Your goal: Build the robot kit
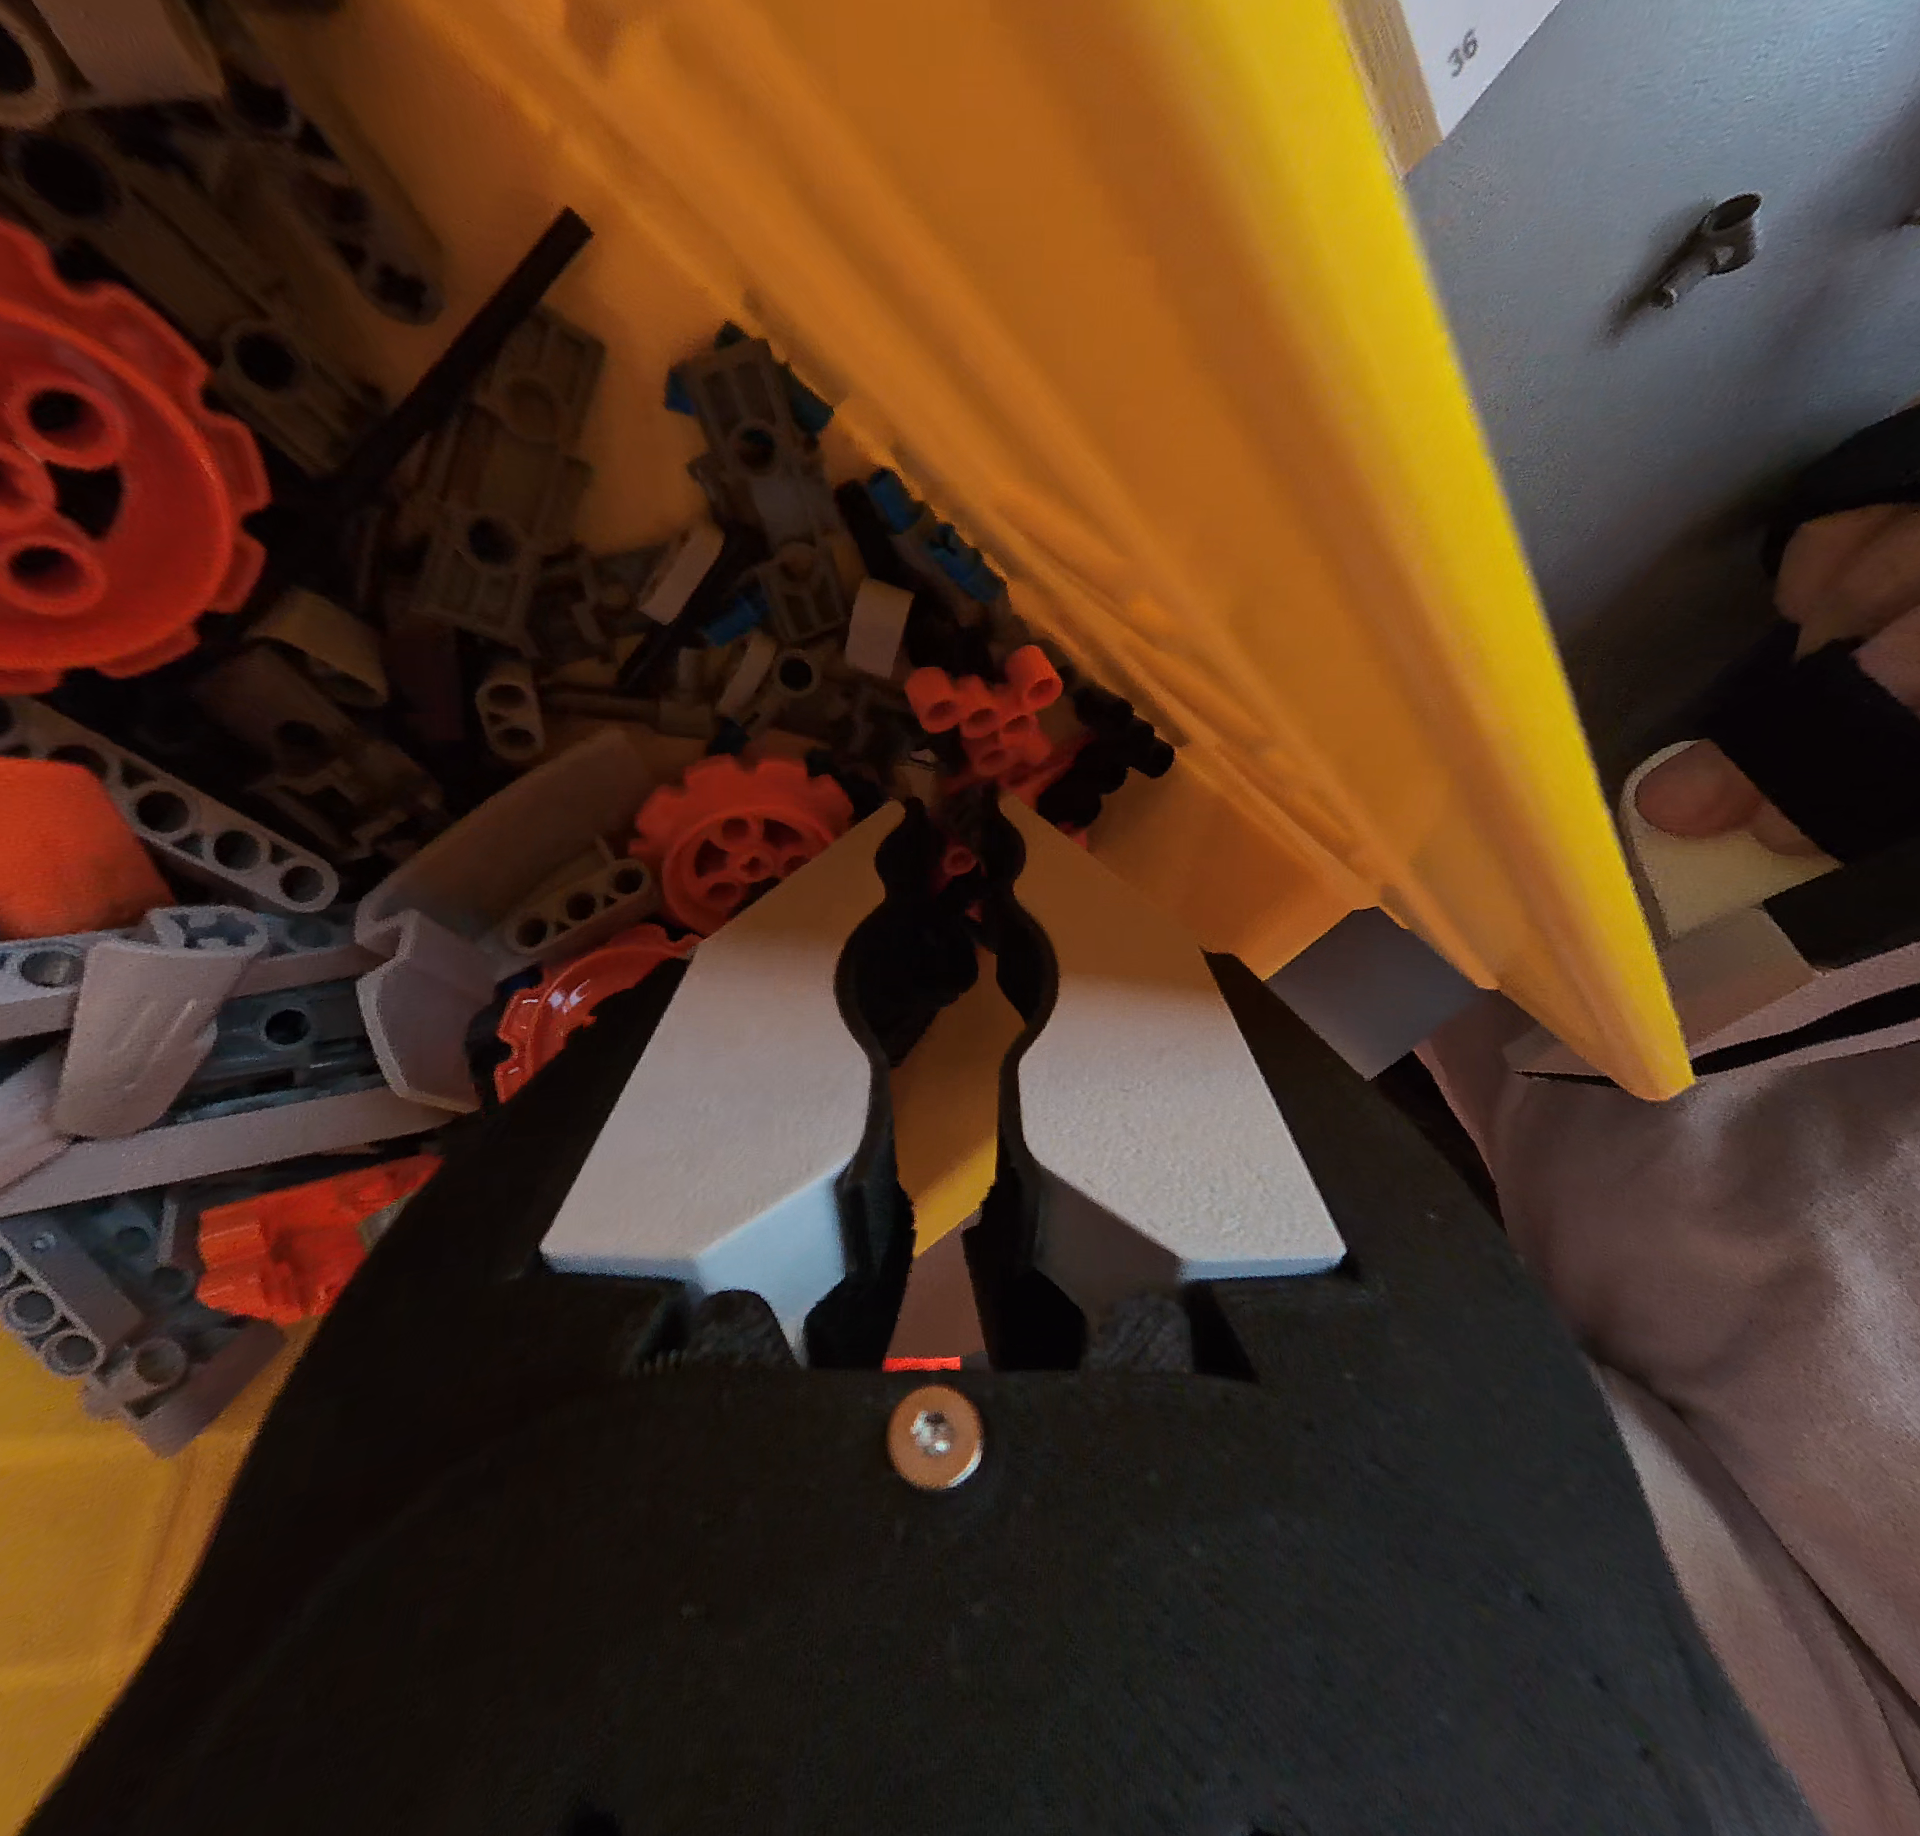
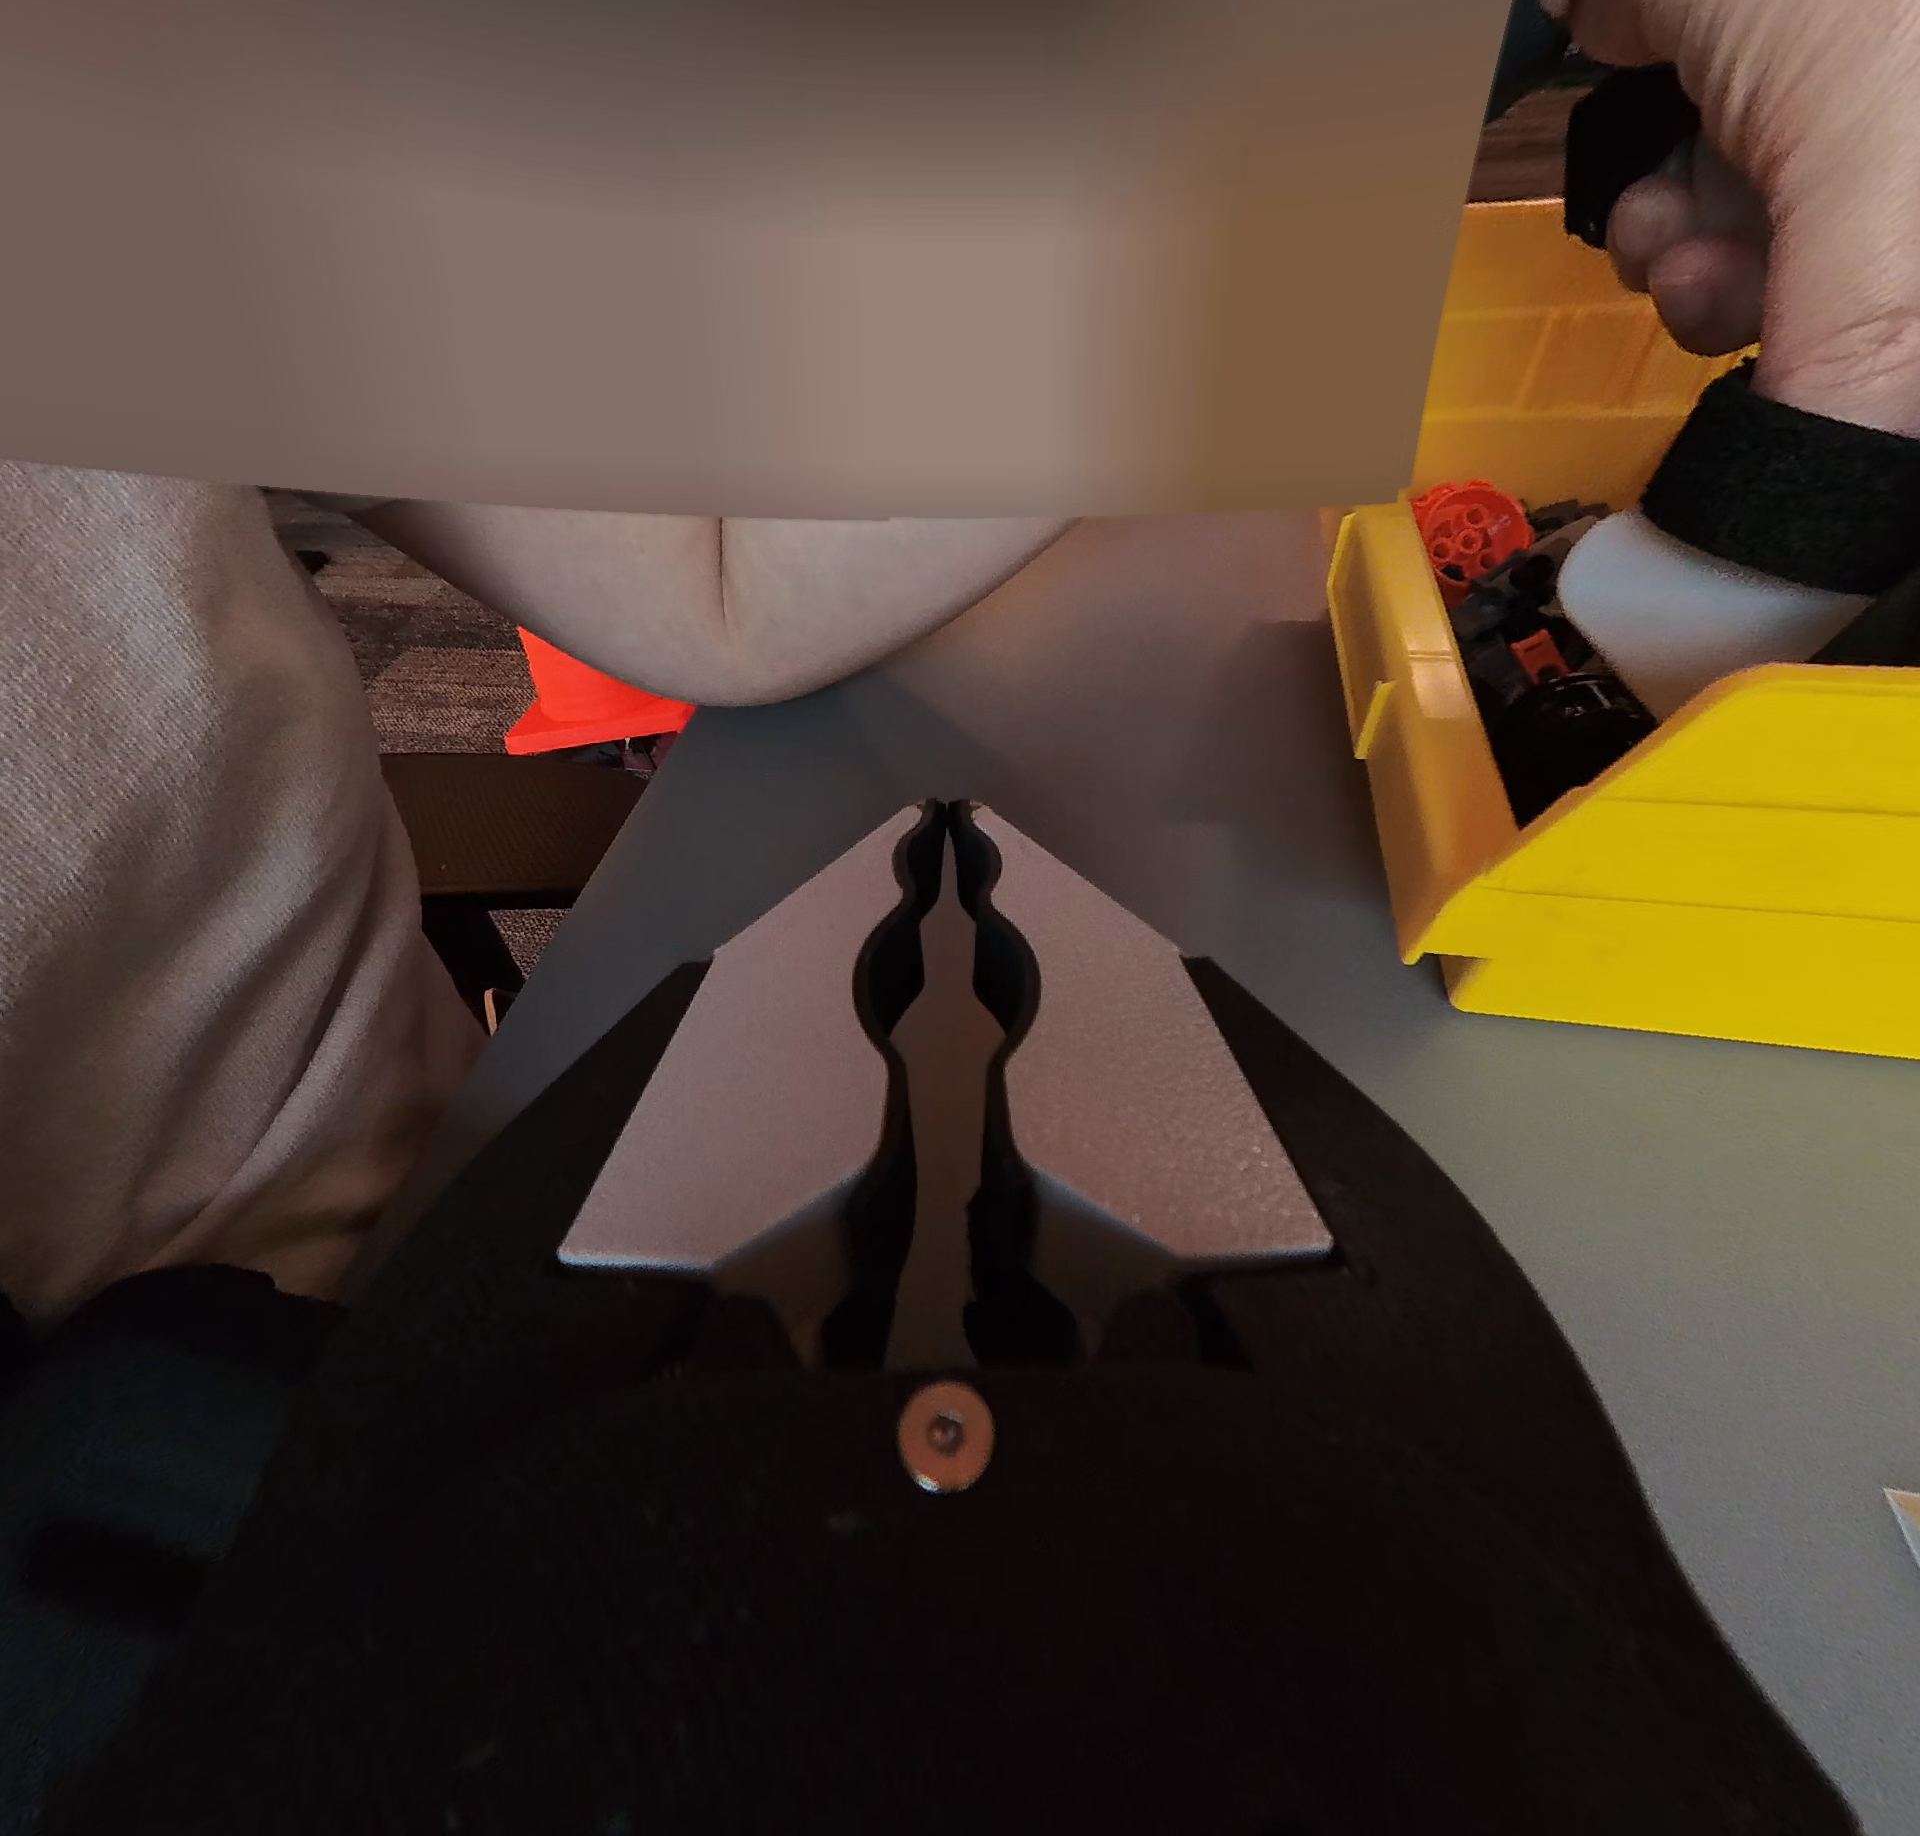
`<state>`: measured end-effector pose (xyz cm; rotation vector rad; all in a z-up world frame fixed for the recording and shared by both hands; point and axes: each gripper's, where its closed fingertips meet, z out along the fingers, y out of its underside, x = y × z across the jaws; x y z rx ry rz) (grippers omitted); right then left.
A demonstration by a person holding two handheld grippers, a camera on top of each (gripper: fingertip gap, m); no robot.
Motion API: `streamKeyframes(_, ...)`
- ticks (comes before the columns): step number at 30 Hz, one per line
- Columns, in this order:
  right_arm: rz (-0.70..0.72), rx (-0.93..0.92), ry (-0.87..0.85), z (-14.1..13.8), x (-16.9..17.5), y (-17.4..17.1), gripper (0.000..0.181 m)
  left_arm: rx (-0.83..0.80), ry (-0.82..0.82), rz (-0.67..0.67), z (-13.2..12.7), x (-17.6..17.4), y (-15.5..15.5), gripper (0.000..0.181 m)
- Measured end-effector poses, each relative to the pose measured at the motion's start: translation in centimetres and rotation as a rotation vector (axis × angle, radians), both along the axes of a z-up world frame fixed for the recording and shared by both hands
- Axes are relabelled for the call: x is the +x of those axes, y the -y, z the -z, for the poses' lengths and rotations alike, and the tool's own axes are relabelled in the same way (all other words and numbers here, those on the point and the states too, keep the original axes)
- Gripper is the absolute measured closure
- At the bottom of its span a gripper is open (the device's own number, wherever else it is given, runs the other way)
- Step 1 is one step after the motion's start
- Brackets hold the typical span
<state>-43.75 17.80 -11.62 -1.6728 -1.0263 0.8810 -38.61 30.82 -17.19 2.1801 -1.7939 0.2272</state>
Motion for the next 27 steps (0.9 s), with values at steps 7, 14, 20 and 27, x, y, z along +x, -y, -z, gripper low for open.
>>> streamKeyframes(7,-0.007,-0.007,0.007,0.2,-0.1,0.1,0.181,0.034,-0.028,-0.064,-0.2,-0.5,-0.7,0.177)
streamKeyframes(14,-0.013,-0.006,0.014,0.3,-0.2,0.2,0.181,0.048,-0.051,-0.089,0.0,-0.6,-1.0,0.180)
streamKeyframes(20,-0.018,-0.004,0.020,0.4,-0.2,0.3,0.181,0.129,-0.116,-0.114,0.4,-0.6,-1.3,0.178)
streamKeyframes(27,-0.025,-0.006,0.027,0.4,-0.3,0.4,0.181,0.160,-0.151,-0.147,0.6,-0.8,-1.0,0.174)
